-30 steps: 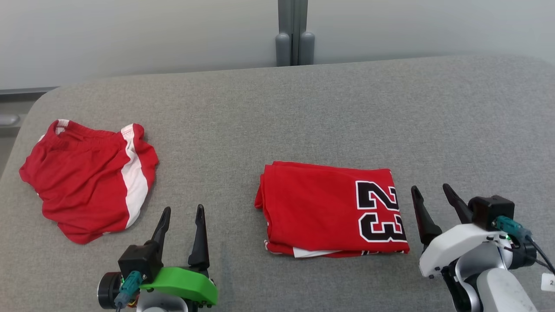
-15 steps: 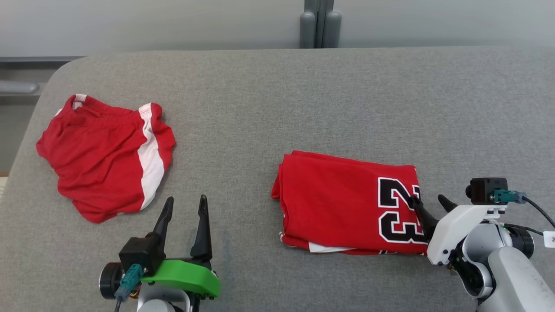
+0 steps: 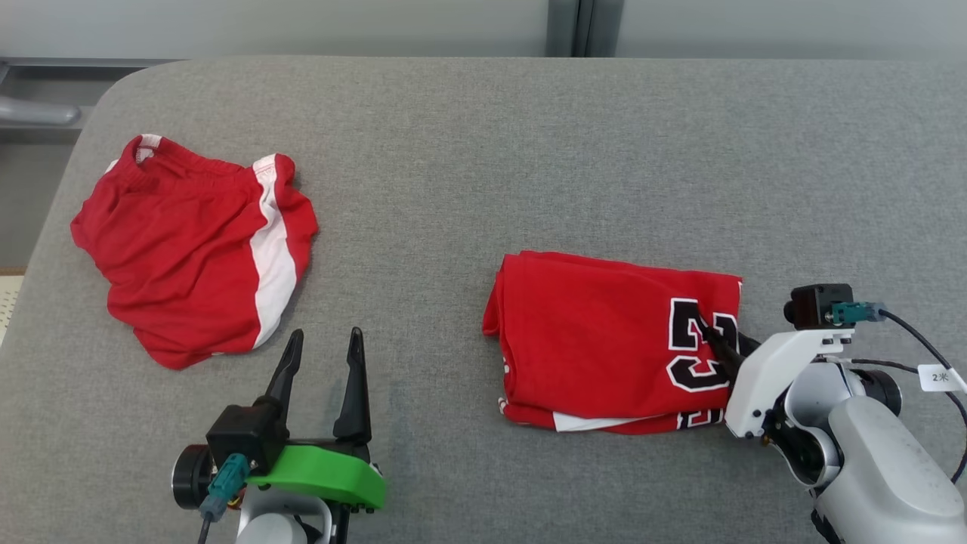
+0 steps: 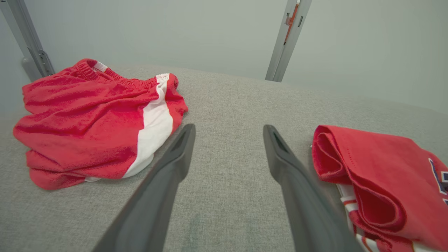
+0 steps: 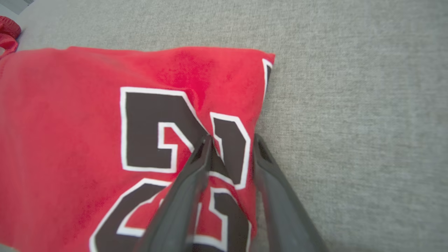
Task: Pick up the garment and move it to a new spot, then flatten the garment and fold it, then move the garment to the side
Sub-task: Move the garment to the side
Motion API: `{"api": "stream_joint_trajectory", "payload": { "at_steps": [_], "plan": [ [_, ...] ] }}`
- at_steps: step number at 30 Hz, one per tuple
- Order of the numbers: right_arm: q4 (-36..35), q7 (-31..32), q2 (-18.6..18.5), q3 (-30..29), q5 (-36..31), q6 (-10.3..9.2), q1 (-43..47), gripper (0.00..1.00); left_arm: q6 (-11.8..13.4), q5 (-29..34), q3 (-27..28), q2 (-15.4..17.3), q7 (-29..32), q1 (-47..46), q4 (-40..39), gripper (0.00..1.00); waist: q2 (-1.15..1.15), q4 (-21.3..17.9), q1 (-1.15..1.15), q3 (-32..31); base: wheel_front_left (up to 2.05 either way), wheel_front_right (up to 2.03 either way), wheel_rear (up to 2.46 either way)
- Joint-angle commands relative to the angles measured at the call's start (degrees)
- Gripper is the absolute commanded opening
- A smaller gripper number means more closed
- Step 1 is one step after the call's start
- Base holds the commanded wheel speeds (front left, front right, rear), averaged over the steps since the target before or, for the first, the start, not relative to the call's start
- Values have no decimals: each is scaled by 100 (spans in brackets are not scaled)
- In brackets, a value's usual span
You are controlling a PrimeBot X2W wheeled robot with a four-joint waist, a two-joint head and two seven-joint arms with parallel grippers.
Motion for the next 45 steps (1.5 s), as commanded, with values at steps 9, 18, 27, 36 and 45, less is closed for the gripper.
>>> {"api": "stream_joint_trajectory", "payload": {
  "at_steps": [9, 18, 27, 36, 45],
  "plan": [
    [258, -416, -246, 20, -129, -11, -660, 0, -62, 145, -58, -5, -17, -163, -171, 100, 0, -693, 0, 174, 0, 0, 0],
    [239, -638, -581, -568, -240, -10, -967, 0, -127, 245, -143, 61, -10, -380, -333, 100, 0, -1926, 0, 517, 0, 0, 0],
    [203, -886, -319, -911, -335, -9, -1195, 0, -137, 363, -255, 244, 219, -594, -565, 100, 0, -2834, 0, 907, 0, 0, 0],
    [435, -1236, -45, -980, -485, -10, -1683, 0, -95, 407, -294, 343, 387, -737, -813, 100, 0, -2833, 0, 1169, 0, 0, 0],
    [1144, -1527, -244, -1163, -772, -10, -2795, 0, 14, 404, -203, 463, 490, -836, -1056, 100, 0, -2359, 0, 1455, 0, 0, 0]
  ]
}}
